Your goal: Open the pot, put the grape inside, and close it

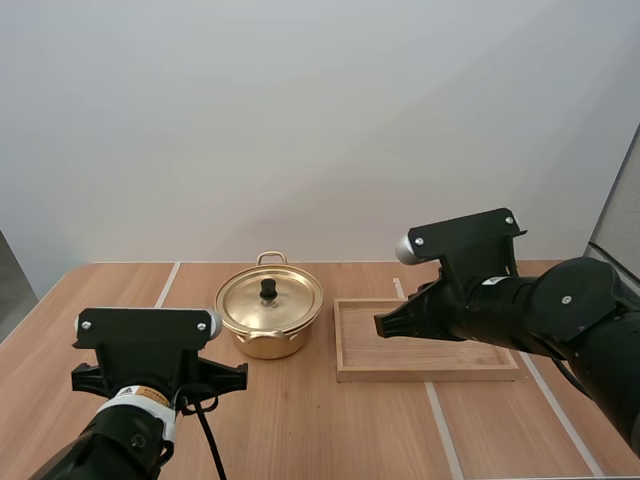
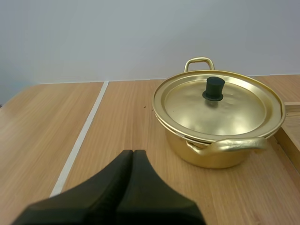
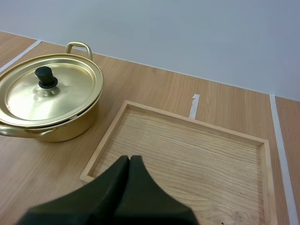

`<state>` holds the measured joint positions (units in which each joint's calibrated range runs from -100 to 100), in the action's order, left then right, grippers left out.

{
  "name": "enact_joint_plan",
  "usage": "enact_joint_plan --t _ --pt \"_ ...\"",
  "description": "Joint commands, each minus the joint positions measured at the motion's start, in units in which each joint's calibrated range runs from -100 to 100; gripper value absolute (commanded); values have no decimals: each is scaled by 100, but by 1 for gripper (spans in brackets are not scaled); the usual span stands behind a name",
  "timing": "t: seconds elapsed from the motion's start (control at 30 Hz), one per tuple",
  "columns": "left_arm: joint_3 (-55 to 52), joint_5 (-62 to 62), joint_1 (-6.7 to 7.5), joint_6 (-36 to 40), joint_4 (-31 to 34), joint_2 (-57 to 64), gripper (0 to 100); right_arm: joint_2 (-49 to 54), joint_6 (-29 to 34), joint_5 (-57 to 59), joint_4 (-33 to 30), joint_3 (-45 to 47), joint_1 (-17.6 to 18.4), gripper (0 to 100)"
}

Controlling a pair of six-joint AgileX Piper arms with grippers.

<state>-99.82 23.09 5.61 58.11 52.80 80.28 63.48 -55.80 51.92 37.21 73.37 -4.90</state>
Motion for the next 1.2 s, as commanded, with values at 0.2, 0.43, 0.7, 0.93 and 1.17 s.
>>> enact_joint_plan --t 0.2,0.43,0.7,0.93,1.17 --pt "-18 21 -5 33 225 41 1 56 -94 -136 -252 9 -13 0" --pt "-18 21 -138 33 226 164 1 56 -312 -112 -326 9 -13 0" --pt "-18 21 -605 33 226 993 1 208 -608 -478 -412 296 52 0" --pt "-18 21 -609 33 226 1905 1 1421 -608 -2638 -705 1703 481 0" --pt "-18 19 -609 33 226 1972 1 2410 -608 -3052 -830 2311 482 0"
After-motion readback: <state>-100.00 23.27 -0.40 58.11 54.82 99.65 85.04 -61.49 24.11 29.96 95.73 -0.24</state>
